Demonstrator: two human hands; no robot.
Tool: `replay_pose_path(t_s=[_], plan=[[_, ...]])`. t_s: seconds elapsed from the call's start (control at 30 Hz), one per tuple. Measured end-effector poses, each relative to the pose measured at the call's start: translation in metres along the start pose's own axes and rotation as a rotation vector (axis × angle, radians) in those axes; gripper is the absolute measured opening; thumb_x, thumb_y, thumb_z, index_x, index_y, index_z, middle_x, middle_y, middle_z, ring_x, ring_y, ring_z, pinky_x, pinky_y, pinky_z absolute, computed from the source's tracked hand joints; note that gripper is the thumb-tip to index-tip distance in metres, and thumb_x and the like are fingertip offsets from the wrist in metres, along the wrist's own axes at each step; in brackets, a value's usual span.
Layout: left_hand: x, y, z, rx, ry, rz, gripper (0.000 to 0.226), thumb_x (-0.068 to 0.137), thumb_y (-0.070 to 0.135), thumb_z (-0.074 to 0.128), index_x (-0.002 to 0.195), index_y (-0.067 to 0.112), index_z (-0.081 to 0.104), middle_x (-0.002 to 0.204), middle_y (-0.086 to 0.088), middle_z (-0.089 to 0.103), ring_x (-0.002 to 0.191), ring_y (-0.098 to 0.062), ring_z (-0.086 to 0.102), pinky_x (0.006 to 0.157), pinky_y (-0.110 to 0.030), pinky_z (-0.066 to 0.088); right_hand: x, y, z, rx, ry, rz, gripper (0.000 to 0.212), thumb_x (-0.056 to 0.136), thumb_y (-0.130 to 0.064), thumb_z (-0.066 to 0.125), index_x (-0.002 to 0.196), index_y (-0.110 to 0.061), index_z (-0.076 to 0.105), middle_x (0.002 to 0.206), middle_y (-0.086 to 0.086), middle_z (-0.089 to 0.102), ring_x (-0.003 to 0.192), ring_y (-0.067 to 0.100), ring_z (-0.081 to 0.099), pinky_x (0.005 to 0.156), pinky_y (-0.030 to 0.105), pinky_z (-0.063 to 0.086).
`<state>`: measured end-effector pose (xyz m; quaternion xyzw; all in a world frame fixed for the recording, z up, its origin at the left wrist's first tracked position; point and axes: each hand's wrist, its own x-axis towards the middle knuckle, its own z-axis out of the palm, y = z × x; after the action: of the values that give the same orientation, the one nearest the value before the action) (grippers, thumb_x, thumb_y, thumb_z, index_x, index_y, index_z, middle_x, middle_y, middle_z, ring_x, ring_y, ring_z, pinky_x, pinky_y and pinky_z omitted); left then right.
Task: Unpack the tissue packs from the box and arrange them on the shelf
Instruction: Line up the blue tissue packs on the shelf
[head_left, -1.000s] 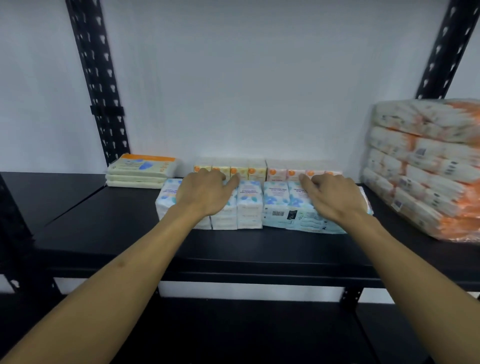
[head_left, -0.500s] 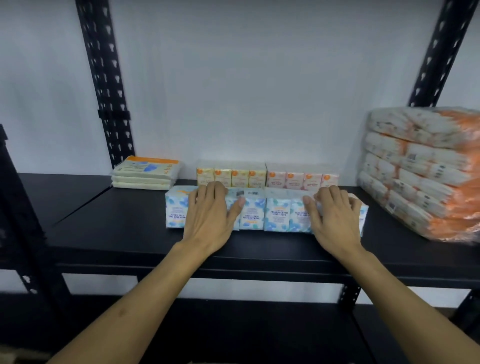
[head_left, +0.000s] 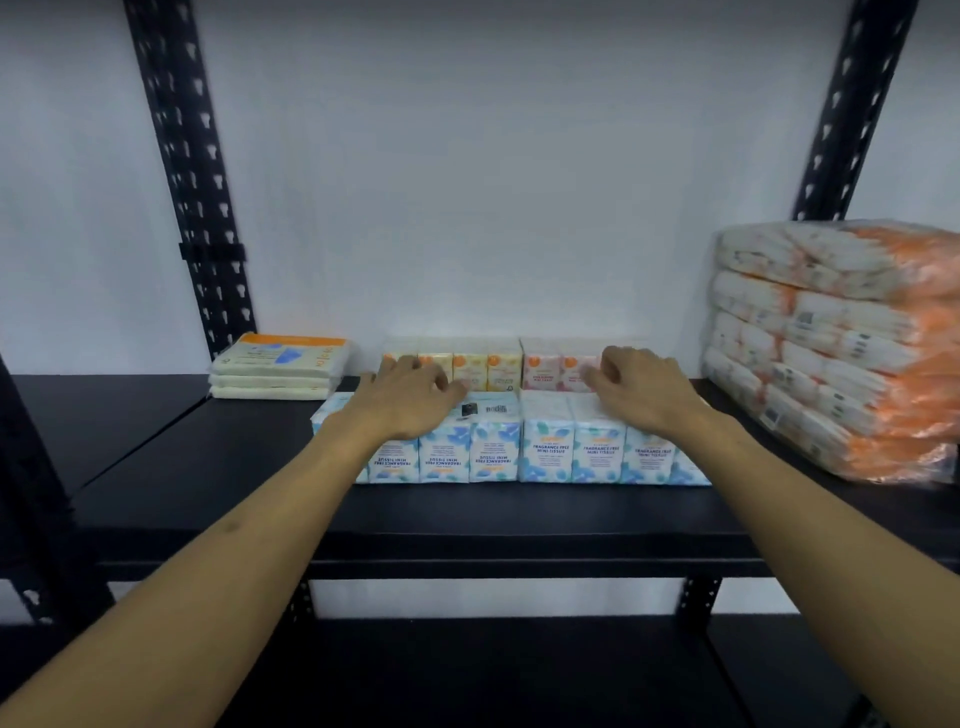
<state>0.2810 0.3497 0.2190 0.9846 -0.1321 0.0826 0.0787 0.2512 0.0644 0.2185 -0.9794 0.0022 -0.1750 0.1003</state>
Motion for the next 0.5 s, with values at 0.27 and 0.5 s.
replay_pose_path(t_s=[0.27, 0.5], plan=[[0.005, 0.007, 0.007, -0.039, 0.048, -0.112, 0.089, 0.087, 0.088, 0.023, 0.110, 0.018, 0.072, 0.098, -0.006, 0.072, 0.094, -0.026, 0.066, 0.094, -0.045, 0.051, 0.015, 0.002, 0.017, 0.041, -0.082, 0.075, 0.051, 0.100, -0.055, 0.032, 0.075, -0.018, 0.056, 0.078, 0.003, 0.063, 0.071, 0.021, 0.058, 0.066, 0.035, 0.042], [0.000, 0.012, 0.017, 0.017, 0.263, -0.050, 0.087, 0.093, 0.081, 0.018, 0.129, 0.018, 0.067, 0.125, -0.007, 0.070, 0.120, -0.028, 0.060, 0.110, -0.050, 0.031, 0.001, 0.001, 0.021, -0.083, 0.218, 0.010, 0.060, 0.102, -0.045, 0.026, 0.063, -0.010, 0.055, 0.060, 0.004, 0.056, 0.058, 0.022, 0.048, 0.078, 0.039, 0.039]])
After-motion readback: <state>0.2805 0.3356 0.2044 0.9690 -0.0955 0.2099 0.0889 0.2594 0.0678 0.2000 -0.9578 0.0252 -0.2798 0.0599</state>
